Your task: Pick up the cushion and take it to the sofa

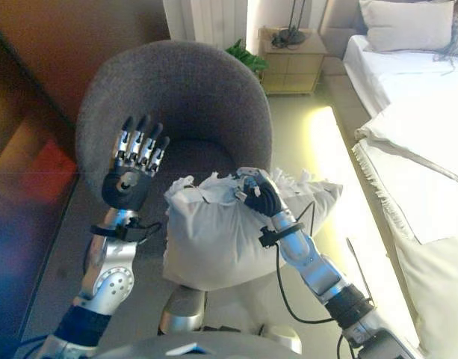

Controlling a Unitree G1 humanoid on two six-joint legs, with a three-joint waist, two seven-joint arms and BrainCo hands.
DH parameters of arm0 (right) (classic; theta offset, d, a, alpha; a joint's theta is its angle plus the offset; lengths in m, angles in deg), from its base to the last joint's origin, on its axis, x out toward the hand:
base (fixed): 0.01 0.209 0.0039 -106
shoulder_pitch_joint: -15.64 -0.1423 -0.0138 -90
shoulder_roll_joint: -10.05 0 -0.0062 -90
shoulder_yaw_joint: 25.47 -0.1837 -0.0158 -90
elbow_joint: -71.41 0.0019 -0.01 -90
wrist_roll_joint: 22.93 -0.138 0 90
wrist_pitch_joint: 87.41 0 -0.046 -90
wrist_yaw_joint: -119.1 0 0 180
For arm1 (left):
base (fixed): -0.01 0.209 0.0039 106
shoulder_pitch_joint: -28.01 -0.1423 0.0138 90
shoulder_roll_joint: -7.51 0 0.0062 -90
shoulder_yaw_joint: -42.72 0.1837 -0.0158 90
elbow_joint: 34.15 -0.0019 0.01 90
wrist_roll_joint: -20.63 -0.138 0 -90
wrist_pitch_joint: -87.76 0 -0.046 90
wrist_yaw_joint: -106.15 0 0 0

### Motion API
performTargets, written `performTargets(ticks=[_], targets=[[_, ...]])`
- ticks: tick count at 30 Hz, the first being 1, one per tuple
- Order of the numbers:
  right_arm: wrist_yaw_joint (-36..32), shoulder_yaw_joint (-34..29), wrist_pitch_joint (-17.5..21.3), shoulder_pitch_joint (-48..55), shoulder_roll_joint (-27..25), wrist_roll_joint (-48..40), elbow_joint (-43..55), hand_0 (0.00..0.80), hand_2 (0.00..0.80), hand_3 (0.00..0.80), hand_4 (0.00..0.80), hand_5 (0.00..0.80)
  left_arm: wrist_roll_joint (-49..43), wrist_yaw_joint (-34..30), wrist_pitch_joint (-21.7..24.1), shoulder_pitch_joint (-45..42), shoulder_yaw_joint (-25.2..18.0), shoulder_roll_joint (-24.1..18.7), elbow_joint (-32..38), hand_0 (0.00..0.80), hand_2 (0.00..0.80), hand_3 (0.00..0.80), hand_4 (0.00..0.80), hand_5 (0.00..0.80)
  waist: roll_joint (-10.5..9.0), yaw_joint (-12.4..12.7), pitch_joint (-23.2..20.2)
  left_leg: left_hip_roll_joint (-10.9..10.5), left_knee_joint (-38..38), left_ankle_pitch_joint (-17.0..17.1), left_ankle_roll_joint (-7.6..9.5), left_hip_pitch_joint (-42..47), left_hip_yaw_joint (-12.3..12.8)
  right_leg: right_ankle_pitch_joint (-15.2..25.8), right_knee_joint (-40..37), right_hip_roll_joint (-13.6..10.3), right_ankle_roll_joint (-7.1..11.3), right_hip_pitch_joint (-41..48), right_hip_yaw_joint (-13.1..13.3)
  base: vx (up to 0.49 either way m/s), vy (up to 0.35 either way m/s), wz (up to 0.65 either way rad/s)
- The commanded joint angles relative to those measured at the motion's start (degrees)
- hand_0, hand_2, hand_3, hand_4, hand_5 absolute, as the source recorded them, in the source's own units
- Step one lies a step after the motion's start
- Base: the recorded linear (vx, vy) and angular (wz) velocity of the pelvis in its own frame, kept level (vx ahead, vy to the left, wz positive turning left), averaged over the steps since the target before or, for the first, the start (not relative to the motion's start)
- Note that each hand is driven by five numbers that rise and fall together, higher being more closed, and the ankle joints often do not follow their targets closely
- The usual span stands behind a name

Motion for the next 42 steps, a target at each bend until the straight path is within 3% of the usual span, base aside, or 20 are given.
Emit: performTargets(ticks=[1, 3, 4, 5, 6, 8, 9, 11, 15, 17, 19, 21, 23, 25, 29, 32, 37, 42], targets=[[5.22, -2.21, 8.12, -8.9, 2.43, -2.03, 3.63, 0.8, 0.8, 0.8, 0.8, 0.8, -0.22, -0.99, 2.82, 3.33, 2.5, 0.07, 1.21, 0.0, 0.0, 0.0, 0.0, 0.0, -1.46, 0.48, -4.38, 1.67, -5.24, 4.92, -0.17, -2.72, -2.69, -3.67, 5.99, 0.85, 0.4, 5.63, -8.12, 0.587, 0.152, 0.11], [6.57, -2.86, 7.65, -7.4, 2.28, -2.96, 4.49, 0.8, 0.8, 0.8, 0.8, 0.8, -1.28, -1.94, 1.07, 2.23, 2.29, -0.29, 2.29, 0.0, 0.0, 0.0, 0.0, 0.0, -3.43, 1.53, -5.61, -1.22, -2.61, 2.09, 2.02, -3.46, -3.1, 1.4, 8.77, -1.23, 2.59, 6.03, -8.61, 0.546, 0.146, 0.36], [8.8, -5.89, 25.61, -4.55, 1.4, -12.83, 4.85, 0.8, 0.8, 0.8, 0.8, 0.8, -1.49, -2.39, 0.2, 0.93, 1.47, -1.15, 3.68, 0.0, 0.0, 0.0, 0.0, 0.0, -4.75, 1.95, -6.39, -3.31, -2.55, 0.81, 3.34, -3.25, -3.32, 7.37, 11.99, -2.75, 3.95, 5.44, -8.19, 0.458, 0.119, 0.49], [-11.45, -18.1, 32.39, 4.46, -2.19, -29.03, 4.91, 0.8, 0.8, 0.8, 0.8, 0.8, -0.2, -3.05, -1.86, -0.93, -3.48, -3.26, 6.02, 0.0, 0.0, 0.0, 0.0, 0.0, -5.34, 0.96, -7.36, -3.94, -2.87, 0.39, 3.73, -3.31, -2.79, 11.89, 14.8, -3.32, 4.74, 4.0, -6.81, 0.454, 0.136, 0.39], [-18.17, -21.81, 33.1, 7.98, -0.42, -31.87, 6.21, 0.8, 0.8, 0.8, 0.8, 0.8, 0.22, -3.81, -3.69, -2.78, -6.9, -3.79, 8.03, 0.0, 0.0, 0.0, 0.0, 0.0, -5.04, 0.23, -7.99, -4.37, -3.27, -0.74, 4.72, -2.23, -3.01, 13.5, 17.84, -3.92, 5.07, 1.66, -6.36, 0.439, 0.159, 0.27], [-15.55, -23.23, 23.42, 7.92, 1.8, -29.33, 15.45, 0.8, 0.8, 0.8, 0.8, 0.8, -1.91, -1.45, -4.45, -3.76, -7.24, -3.42, 9.86, 0.0, 0.0, 0.0, 0.0, 0.0, -4.44, -0.3, -8.69, -6.18, -3.98, -1.77, 6.46, 0.45, -3.87, 16.21, 23.76, -5.69, 4.97, -1.77, -6.38, 0.499, 0.176, 0.16], [-14.3, -22.79, 21.36, 7.22, 2.61, -28.05, 16.73, 0.8, 0.8, 0.8, 0.8, 0.8, -2.49, -0.94, -4.43, -3.66, -6.98, -3.29, 9.8, 0.0, 0.0, 0.0, 0.0, 0.0, -4.37, -0.4, -8.71, -6.54, -4.12, -1.99, 6.71, 1.05, -3.91, 16.95, 23.8, -5.52, 4.8, -2.78, -5.76, 0.425, 0.077, 0.08], [-8.04, -20.87, 15.95, 3.4, 3.09, -24.39, 18.57, 0.8, 0.8, 0.8, 0.8, 0.8, -3.38, -0.76, -2.78, -1.91, -3.46, -2.8, 7.38, 0.0, 0.0, 0.0, 0.0, 0.0, -3.86, -1.12, -8.59, -7.81, -6.07, -1.52, 6.91, 3.29, -6.03, 12.8, 16.98, -0.88, 3.7, -5.97, -4.5, 0.365, -0.016, 0.15], [-8.26, -20.11, 15.58, 0.63, 2.42, -25.36, 16.65, 0.8, 0.8, 0.8, 0.8, 0.8, -5.17, -0.49, -1.35, -0.22, -1.98, -1.6, 5.3, 0.0, 0.0, 0.0, 0.0, 0.0, -2.51, -2.5, -7.25, -7.85, -9.06, -1.09, 5.78, 7.71, -8.89, 12.38, 5.79, 0.96, 2.3, -12.45, -6.56, 0.257, -0.075, 0.24], [-8.95, -20.37, 15.87, 0.17, 1.74, -26.6, 16.03, 0.8, 0.8, 0.8, 0.8, 0.8, -5.43, -0.28, -1.51, 0.03, -1.65, -1.28, 4.92, 0.0, 0.0, 0.0, 0.0, 0.0, -2.22, -3.96, -6.04, -7.95, -9.67, -2.43, 5.35, 10.41, -11.14, 15.45, -0.86, 0.73, 2.3, -16.25, -4.63, 0.251, -0.159, 0.29], [-7.39, -20.11, 14.52, -1.42, 1.69, -26.46, 15.66, 0.8, 0.8, 0.8, 0.8, 0.8, -5.08, -1.16, -2.26, -0.05, -1.42, -1.06, 4.86, 0.0, 0.0, 0.0, 0.0, 0.0, -2.67, -5.16, -5.16, -8.19, -9.45, -5.35, 5.41, 12.82, -13.89, 20.97, -4.74, -0.39, 3.31, -19.69, -0.68, 0.258, -0.236, 0.75], [-6.84, -19.73, 12.97, -2.94, 1.95, -27.04, 15.24, 0.8, 0.8, 0.8, 0.8, 0.8, -4.86, -1.48, -2.33, -0.46, -1.45, -1.03, 5.21, 0.0, 0.0, 0.0, 0.0, 0.0, -2.66, -5.36, -4.73, -7.7, -9.21, -7.2, 5.64, 14.39, -16.03, 21.49, -3.89, -0.33, 3.56, -20.98, 1.32, 0.196, -0.201, 1.07], [-6.85, -19.52, 11.19, -3.86, 1.57, -27.6, 14.27, 0.8, 0.8, 0.8, 0.8, 0.8, -3.87, -2.3, -1.11, -1.24, -1.53, -0.91, 4.52, 0.0, 0.0, 0.0, 0.0, 0.0, -3.07, -4.7, -5.66, -6.76, -8.66, -7.9, 5.23, 15.16, -16.57, 19.19, -5.09, 0.29, 3.37, -18.08, -0.04, 0.2, -0.182, 1.24], [-7.92, -18.97, 9.49, -4.15, 0.98, -28.83, 14.67, 0.8, 0.8, 0.8, 0.8, 0.8, -2.28, -1.35, -0.46, -1.29, -1.55, -0.62, 4.22, 0.0, 0.0, 0.0, 0.0, 0.0, -3.61, -4.44, -6.36, -5.55, -5.43, -8.76, 4.39, 15.09, -15.41, 18.15, -5.32, 0.0, 2.87, -16.59, -1.45, 0.203, -0.155, 0.82], [-8.34, -17.94, 8.2, -4.16, -1.19, -29.71, 15.14, 0.8, 0.8, 0.8, 0.8, 0.8, -1.8, -0.6, -0.5, -1.86, -0.71, -0.59, 4.53, 0.0, 0.0, 0.0, 0.0, 0.0, -3.76, -4.01, -6.18, -3.46, 4.53, -4.31, 2.3, 10.52, -12.11, 16.26, -5.68, 0.15, 0.74, -13.78, -4.69, 0.141, -0.063, 0.3], [-7.88, -17.1, 8.27, -4.39, -1.8, -29.46, 12.73, 0.8, 0.8, 0.8, 0.8, 0.8, -2.29, -0.67, 0.56, -0.97, 1.04, 0.1, 3.1, 0.0, 0.0, 0.0, 0.0, 0.0, -3.22, -3.11, -5.87, -2.78, 0.82, -2.3, 1.13, 8.7, -9.39, 15.36, -7.71, 0.43, 0.46, -11.4, -8.54, 0.112, 0.012, 0.36], [-7.84, -15.84, 7.02, -8.15, -1.45, -30.72, 6.66, 0.8, 0.8, 0.8, 0.8, 0.8, -4.62, 5.55, 1.13, 0.7, 2.24, 0.97, 1.13, 0.0, 0.0, 0.0, 0.0, 0.0, -3.35, -2.28, -6.28, -3.3, -4.45, -4.24, 1.2, 10.49, -9.6, 15.33, -9.3, 0.0, 0.57, -10.2, -10.5, 0.149, 0.095, 0.23], [-5.94, -16.27, 4.87, -9.28, 0.12, -30.0, 2.99, 0.8, 0.8, 0.8, 0.8, 0.8, -5.47, 6.12, -1.2, -1.04, 1.36, 1.28, 1.13, 0.0, 0.0, 0.0, 0.0, 0.0, -3.47, -0.97, -7.88, -3.5, -8.41, -6.01, 1.54, 13.34, -9.03, 15.0, -9.94, -0.39, 0.9, -8.97, -11.64, 0.203, 0.079, 0.18]])
